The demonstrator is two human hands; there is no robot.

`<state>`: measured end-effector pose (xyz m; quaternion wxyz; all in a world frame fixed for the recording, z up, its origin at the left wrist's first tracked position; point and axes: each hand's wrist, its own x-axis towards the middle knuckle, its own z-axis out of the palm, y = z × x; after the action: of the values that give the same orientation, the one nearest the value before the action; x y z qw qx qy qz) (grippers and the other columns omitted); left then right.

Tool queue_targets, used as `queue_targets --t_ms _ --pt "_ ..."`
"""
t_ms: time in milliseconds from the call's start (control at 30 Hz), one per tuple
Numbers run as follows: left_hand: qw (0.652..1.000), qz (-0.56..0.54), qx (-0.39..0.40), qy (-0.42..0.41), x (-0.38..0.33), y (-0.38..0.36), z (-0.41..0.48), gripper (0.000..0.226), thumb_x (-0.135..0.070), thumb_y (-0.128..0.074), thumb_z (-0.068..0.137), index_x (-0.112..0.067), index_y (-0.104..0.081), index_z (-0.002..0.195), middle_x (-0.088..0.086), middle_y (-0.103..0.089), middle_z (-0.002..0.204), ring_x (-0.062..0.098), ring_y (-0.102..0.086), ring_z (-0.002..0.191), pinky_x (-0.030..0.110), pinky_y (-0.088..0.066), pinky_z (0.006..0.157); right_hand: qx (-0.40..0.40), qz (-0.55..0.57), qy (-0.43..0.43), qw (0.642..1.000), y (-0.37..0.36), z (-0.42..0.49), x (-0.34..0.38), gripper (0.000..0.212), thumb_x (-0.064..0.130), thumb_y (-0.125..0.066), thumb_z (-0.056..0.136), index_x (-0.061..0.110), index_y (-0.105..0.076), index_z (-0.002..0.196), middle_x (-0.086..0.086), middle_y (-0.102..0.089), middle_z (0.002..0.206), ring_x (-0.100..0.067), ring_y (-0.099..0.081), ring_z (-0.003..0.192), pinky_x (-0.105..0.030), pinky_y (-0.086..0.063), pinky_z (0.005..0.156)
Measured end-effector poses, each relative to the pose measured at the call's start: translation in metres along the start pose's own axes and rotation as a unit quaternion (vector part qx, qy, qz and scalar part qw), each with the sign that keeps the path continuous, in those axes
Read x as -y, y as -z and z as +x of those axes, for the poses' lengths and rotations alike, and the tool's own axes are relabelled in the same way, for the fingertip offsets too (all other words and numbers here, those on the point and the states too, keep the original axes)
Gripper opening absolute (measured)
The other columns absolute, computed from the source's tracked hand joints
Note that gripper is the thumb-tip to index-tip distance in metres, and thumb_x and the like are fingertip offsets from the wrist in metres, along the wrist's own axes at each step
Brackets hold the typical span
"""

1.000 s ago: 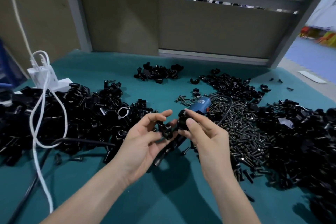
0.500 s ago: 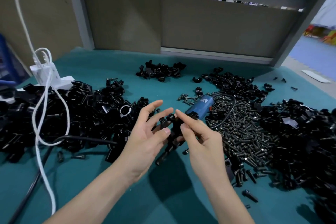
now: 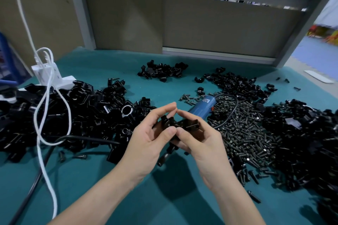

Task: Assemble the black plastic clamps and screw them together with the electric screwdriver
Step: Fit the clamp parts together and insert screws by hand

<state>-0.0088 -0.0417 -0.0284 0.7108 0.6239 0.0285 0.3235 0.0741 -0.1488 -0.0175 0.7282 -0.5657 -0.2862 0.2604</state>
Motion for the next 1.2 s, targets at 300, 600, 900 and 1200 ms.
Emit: queue_targets --t_ms 300,600,900,1200 --pt "1.000 0.018 -0.004 -0.021 -0.004 -0.002 0.001 0.046 -0.006 -0.060 0.082 -0.024 -0.054 0.123 -0.016 -0.051 0.139 0.004 -0.045 0.132 0.013 -0.043 0.096 0.007 0.134 -0.037 0.990 -0.002 0.000 0.000 0.030 0.020 -0.074 0.070 0.020 -0.074 0.101 -0.009 -0.074 0.098 -0.023 -0.071 0.092 -0.030 -0.058 0.068" --pt "0.998 0.043 -0.016 -0.042 -0.006 -0.008 -0.003 0.043 -0.014 -0.064 0.081 -0.027 -0.056 0.121 -0.021 -0.049 0.140 0.000 -0.046 0.130 0.012 -0.040 0.099 0.021 0.187 -0.067 0.980 -0.008 -0.002 -0.004 0.030 0.022 -0.072 0.073 0.026 -0.074 0.102 -0.006 -0.072 0.100 -0.015 -0.070 0.085 -0.027 -0.056 0.069" --pt "0.963 0.241 -0.008 -0.118 -0.009 -0.002 -0.002 0.058 -0.049 -0.053 0.091 -0.037 -0.034 0.144 -0.027 -0.031 0.151 -0.002 -0.028 0.140 0.014 -0.026 0.111 0.059 0.266 -0.133 0.953 -0.010 -0.003 -0.001 0.033 0.015 -0.075 0.071 0.016 -0.076 0.104 0.000 -0.064 0.080 -0.005 -0.059 0.060 -0.022 -0.056 0.066" --pt "0.920 0.337 -0.005 -0.199 -0.009 -0.008 -0.008 0.075 -0.034 -0.068 0.081 -0.015 -0.034 0.145 -0.007 -0.039 0.150 0.002 -0.034 0.138 0.015 -0.026 0.112 0.034 0.393 -0.233 0.889 -0.019 -0.015 0.015 0.033 0.027 -0.070 0.072 0.007 -0.077 0.097 -0.014 -0.071 0.109 -0.020 -0.070 0.089 -0.024 -0.058 0.065"
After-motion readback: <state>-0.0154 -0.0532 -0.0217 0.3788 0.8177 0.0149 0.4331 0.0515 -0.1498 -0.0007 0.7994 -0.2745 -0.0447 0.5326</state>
